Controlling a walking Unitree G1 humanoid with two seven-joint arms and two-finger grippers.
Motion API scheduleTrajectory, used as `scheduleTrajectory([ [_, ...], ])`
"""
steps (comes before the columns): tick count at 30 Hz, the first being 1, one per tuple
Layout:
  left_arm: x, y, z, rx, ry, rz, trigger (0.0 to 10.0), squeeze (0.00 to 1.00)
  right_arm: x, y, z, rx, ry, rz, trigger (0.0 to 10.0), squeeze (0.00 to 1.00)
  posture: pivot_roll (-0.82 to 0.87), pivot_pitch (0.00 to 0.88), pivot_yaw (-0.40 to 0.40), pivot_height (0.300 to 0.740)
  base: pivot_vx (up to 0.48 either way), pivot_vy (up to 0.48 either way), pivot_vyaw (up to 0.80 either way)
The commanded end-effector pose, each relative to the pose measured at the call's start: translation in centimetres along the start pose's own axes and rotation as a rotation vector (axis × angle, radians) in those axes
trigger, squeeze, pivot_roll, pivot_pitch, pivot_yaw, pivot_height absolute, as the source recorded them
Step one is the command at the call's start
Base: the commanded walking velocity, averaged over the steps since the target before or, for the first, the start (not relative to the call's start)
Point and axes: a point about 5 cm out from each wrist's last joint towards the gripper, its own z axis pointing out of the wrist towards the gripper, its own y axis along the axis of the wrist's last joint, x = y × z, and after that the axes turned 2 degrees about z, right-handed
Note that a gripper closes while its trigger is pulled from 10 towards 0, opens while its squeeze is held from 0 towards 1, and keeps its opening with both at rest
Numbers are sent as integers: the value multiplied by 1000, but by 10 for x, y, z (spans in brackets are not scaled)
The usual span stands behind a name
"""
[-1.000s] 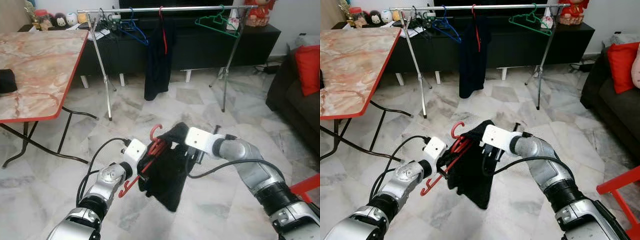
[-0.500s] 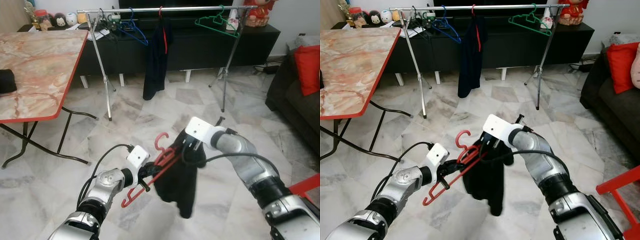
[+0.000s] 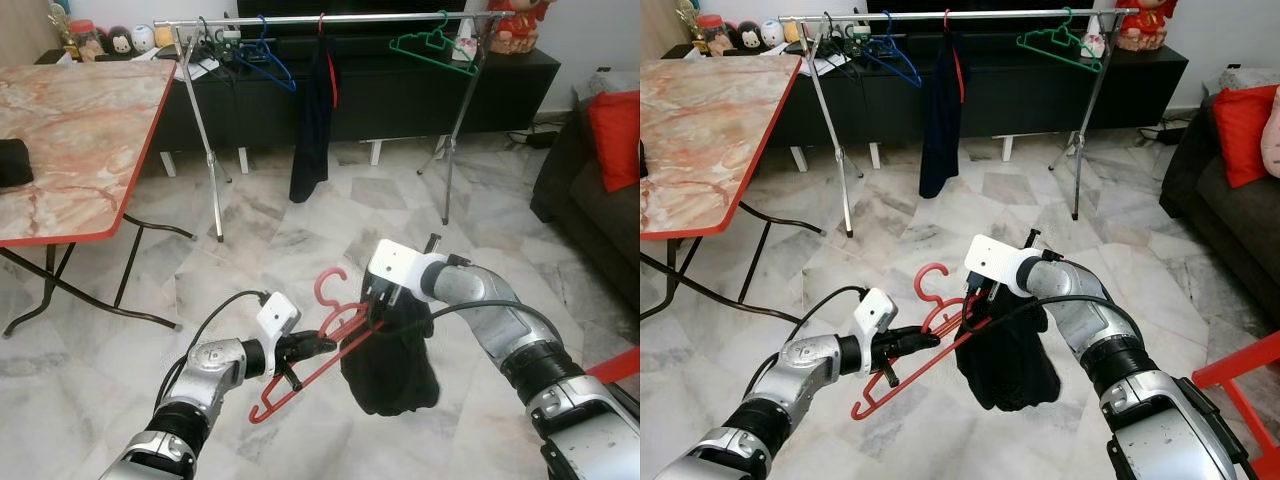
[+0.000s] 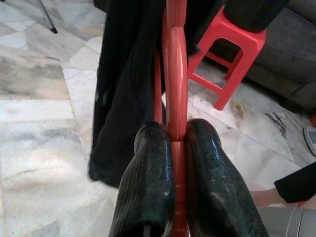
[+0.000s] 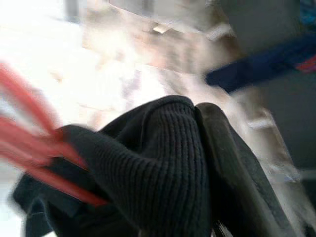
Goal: Hang hanger
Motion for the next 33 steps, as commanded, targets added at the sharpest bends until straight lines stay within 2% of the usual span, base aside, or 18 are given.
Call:
scheduleTrajectory([
  [1, -1, 5, 1, -16, -15, 17, 10000, 0, -1, 10, -3, -59, 50, -31, 10000, 0, -89, 25, -49, 740, 0, 0, 0],
  [6, 1, 2, 0, 12, 12, 27, 10000, 0, 0, 11, -8, -83, 81, -24, 10000, 0, -90, 26, -47, 740, 0, 0, 0],
  [8, 2, 0, 0, 26, 44, 35, 10000, 0, 5, 15, -13, -121, 132, -19, 10000, 0, -90, 27, -46, 740, 0, 0, 0],
  [14, 5, -2, 1, 39, 103, 60, 10000, 0, 12, 13, -19, -136, 203, -21, 10000, 0, -94, 28, -46, 740, 0, 0, 0],
  [21, 7, -4, 2, 47, 154, 78, 10000, 0, 11, 18, -22, -162, 175, 18, 10000, 0, -97, 28, -48, 740, 0, 0, 0],
  [23, 8, -4, 2, 41, 185, 85, 10000, 0, 14, 15, -20, -132, 170, 39, 10000, 0, -96, 28, -48, 740, 0, 0, 0],
  [26, 6, -3, 4, 29, 170, 74, 10000, 0, 20, 6, -14, -64, 135, 21, 10000, 0, -94, 29, -50, 740, 0, 0, 0],
  [28, 6, -2, 5, 27, 162, 72, 10000, 0, 22, 5, -12, -65, 119, 36, 10000, 0, -94, 29, -50, 740, 0, 0, 0],
  [33, 5, -3, 5, 26, 155, 67, 10000, 0, 31, 9, -13, -106, 180, 51, 10000, 0, -94, 28, -51, 740, 0, 0, 0],
])
